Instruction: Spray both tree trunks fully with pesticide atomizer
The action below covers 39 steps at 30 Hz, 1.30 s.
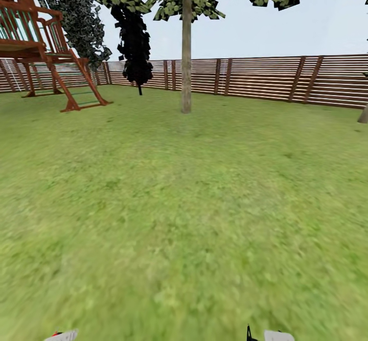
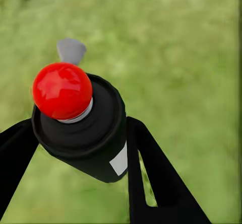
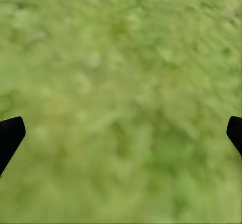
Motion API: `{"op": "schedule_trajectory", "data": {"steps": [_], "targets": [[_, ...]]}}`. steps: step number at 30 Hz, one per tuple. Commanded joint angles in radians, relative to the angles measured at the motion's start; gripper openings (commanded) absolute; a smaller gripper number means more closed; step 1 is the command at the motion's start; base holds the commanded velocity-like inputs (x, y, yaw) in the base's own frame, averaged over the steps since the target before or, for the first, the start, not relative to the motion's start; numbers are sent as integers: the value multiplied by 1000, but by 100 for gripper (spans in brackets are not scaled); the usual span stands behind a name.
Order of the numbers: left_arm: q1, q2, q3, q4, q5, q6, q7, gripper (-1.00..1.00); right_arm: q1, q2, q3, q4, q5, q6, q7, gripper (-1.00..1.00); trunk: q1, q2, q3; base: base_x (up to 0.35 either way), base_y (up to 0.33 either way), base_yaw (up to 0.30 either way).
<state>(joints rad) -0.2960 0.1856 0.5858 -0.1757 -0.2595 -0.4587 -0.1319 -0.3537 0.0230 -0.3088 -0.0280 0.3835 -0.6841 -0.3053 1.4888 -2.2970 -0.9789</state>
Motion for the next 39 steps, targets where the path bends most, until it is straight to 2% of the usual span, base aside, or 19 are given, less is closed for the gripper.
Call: {"op": "schedule_trajectory", "data": {"steps": [1,39], "targets": [[0,0,0,0,0,0,0,-100,0,0,0,0,0,0,0,100,0,0,0,338,-83,0],[0,0,0,1,0,-1,-3,-100,0,0,0,0,0,0,0,100,0,0,0,338,-83,0]]}}
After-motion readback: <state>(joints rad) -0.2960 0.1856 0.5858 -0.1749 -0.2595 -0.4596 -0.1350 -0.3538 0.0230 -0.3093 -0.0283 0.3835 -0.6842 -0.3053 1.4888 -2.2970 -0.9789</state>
